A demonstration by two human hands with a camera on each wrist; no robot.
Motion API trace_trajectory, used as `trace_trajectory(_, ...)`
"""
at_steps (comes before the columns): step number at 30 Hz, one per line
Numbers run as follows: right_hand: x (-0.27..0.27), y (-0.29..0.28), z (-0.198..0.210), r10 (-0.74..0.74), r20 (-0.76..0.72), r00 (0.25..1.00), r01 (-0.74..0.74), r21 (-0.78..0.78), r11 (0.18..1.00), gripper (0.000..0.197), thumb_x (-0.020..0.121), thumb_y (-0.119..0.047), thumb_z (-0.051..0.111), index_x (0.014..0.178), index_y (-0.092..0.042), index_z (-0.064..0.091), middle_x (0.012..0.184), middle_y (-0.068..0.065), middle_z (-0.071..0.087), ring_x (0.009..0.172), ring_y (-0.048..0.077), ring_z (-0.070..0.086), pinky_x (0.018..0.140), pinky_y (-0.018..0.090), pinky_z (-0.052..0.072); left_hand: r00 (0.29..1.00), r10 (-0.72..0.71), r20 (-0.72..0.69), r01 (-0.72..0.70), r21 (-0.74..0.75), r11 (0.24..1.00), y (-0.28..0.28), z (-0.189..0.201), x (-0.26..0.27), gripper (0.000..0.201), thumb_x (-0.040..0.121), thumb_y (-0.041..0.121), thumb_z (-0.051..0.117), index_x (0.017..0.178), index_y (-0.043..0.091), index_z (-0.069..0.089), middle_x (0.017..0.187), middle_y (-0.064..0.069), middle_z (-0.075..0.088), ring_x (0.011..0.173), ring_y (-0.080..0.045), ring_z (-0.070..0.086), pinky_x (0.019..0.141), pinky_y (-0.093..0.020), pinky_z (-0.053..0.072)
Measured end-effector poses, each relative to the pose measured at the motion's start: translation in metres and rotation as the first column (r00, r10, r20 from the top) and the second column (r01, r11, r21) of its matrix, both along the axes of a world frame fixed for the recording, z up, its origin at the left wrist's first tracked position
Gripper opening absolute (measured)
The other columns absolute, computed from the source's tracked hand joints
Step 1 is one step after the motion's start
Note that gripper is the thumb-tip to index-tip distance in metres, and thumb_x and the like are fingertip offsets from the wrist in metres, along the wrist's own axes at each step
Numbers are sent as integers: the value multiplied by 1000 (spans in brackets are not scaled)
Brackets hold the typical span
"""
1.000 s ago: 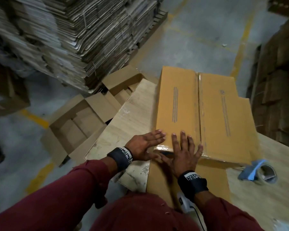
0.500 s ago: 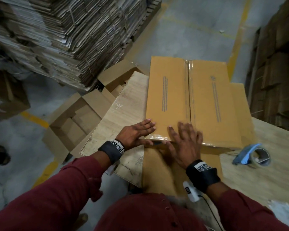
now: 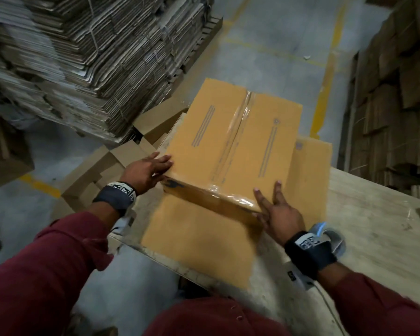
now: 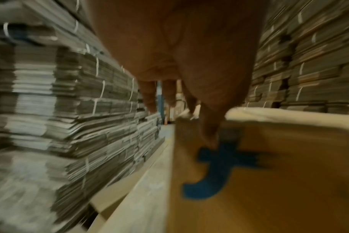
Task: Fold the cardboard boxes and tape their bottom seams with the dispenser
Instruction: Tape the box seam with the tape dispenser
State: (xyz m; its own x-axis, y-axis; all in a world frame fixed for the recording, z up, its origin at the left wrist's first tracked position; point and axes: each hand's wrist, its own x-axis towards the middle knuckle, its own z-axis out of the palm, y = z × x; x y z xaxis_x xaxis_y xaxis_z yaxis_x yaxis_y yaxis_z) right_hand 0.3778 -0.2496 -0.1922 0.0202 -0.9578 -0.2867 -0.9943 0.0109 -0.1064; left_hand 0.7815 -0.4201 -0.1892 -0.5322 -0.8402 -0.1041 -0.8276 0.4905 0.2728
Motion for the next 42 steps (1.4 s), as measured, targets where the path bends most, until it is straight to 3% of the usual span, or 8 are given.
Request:
trace_trajectory(3, 41, 4, 10, -6, 4, 1000, 6, 53, 999, 66, 102, -62, 35, 160, -44, 8, 167, 23, -13, 124, 37, 59, 85, 43, 57, 979, 50, 197, -45, -34, 998, 0, 18, -6, 63, 87, 48, 75, 141, 24, 57, 157, -4, 46, 151, -34, 33, 113, -52, 42)
trace_trajectory(7, 60, 12, 9, 11, 94, 995, -12, 10, 1000, 67, 96, -71, 33, 157, -45, 24, 170, 14, -6, 123, 34, 61, 89, 43, 56, 996, 94, -9, -93, 29, 995, 47, 29, -65, 90, 80, 69, 67, 153, 20, 48, 161, -9, 42, 154, -31, 29, 122, -50, 31)
trace_trajectory(12, 0, 23, -9, 66, 537, 841, 57, -209, 976, 46, 92, -47, 61, 136, -35, 63, 155, -5, 48, 128, 12, 59, 93, 39, 58, 987, 2, -162, 10, 74, 997, 116, 9, -181, 84, 90, 64, 57, 153, 10, 45, 161, -18, 40, 153, -34, 30, 121, -49, 32)
trace_trajectory(15, -55, 45, -21, 24, 444, 896, -6, -40, 999, 56, 80, -24, 54, 133, -36, 64, 146, -5, 55, 129, 22, 58, 103, 36, 50, 998, 18, -68, -12, 81, 997, 136, 0, -234, 87, 96, 68, 47, 160, 12, 30, 170, -14, 22, 158, -30, 15, 125, -51, 20)
trace_trajectory(20, -98, 68, -45, 237, 77, 968, -248, 378, 892, 65, 79, -31, 60, 141, -49, 53, 150, -5, 52, 139, 28, 44, 107, 41, 45, 991, 88, 103, -96, 81, 992, 141, -5, -274, 81, 106, 53, 39, 165, 10, 6, 173, -9, -2, 160, -25, -2, 128, -50, 2)
trace_trajectory(24, -104, 62, -48, 123, 79, 989, -143, 353, 925, 48, 87, -29, 66, 130, -51, 63, 136, -12, 61, 124, 21, 57, 97, 32, 49, 972, 50, 231, -61, 41, 997, 142, -14, -271, 84, 100, 26, 48, 164, 9, -4, 173, -10, -8, 160, -26, -6, 128, -49, -2)
trace_trajectory(35, -210, 98, -45, -528, -113, 842, 538, 244, 807, 33, 83, -51, 61, 109, -29, 62, 101, 8, 69, 88, 34, 67, 72, 35, 52, 993, 51, 110, -51, 1, 999, 138, -22, -265, 76, 103, 21, 46, 166, 11, 4, 174, -7, -2, 160, -26, -1, 129, -46, 0)
trace_trajectory(42, -185, 43, -19, -331, -219, 918, 376, 213, 902, 61, 91, -47, 61, 147, -33, 44, 150, 9, 44, 134, 38, 43, 104, 53, 41, 993, -81, -86, 82, 4, 997, 131, -31, -186, 71, 95, 27, 43, 162, 13, 29, 170, -6, 19, 158, -26, 18, 127, -48, 11)
